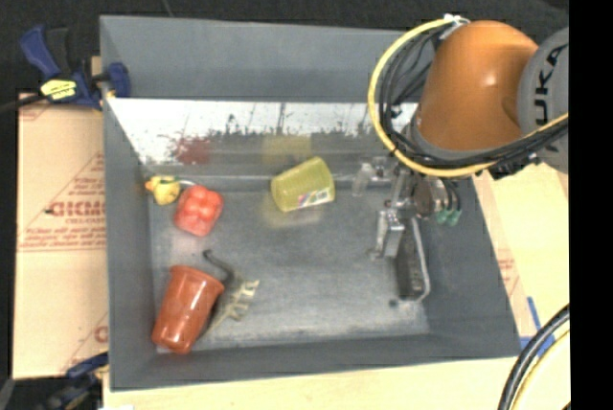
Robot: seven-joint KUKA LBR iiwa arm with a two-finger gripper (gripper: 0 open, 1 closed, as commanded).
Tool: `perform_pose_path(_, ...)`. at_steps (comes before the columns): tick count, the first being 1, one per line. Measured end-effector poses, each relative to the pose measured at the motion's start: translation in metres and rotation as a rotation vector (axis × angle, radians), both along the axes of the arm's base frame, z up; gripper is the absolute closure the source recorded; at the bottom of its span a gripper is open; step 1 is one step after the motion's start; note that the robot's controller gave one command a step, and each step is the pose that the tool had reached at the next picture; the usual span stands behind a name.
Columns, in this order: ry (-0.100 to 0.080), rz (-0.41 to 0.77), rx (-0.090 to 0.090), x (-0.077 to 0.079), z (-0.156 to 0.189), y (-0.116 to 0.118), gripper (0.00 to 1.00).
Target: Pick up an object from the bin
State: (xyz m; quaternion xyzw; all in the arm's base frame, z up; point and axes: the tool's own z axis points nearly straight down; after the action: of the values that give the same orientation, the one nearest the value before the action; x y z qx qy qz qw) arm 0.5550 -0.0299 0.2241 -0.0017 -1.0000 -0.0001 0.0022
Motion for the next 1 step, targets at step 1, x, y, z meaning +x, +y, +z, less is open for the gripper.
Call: perform_pose_path(1,-0.008,0.001,-0.001,0.0018,0.0043,-0.0002,0.0)
